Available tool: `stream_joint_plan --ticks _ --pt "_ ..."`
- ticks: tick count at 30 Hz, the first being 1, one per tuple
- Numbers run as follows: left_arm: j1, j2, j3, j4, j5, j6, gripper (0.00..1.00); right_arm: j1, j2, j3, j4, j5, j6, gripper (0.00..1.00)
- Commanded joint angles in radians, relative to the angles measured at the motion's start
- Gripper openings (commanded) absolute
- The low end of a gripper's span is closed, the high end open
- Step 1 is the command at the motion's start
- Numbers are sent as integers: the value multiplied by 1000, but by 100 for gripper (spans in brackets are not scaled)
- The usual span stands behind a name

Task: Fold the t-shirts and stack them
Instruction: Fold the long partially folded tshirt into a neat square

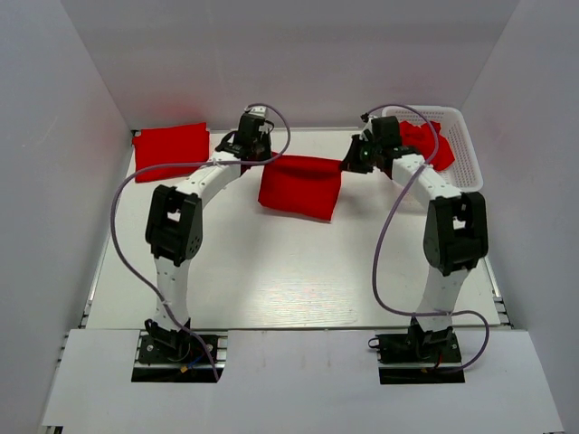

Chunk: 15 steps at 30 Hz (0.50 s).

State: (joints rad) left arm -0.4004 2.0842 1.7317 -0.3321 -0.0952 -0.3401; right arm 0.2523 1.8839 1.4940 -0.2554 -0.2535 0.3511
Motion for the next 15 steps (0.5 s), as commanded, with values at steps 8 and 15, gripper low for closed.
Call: stream_joint_plan --ticks 8,15 --pt "61 195 259 16 87 56 100 -59 247 271 -25 11 80 57" --pt "71 159 247 12 146 118 100 -56 195 302 22 -33 31 90"
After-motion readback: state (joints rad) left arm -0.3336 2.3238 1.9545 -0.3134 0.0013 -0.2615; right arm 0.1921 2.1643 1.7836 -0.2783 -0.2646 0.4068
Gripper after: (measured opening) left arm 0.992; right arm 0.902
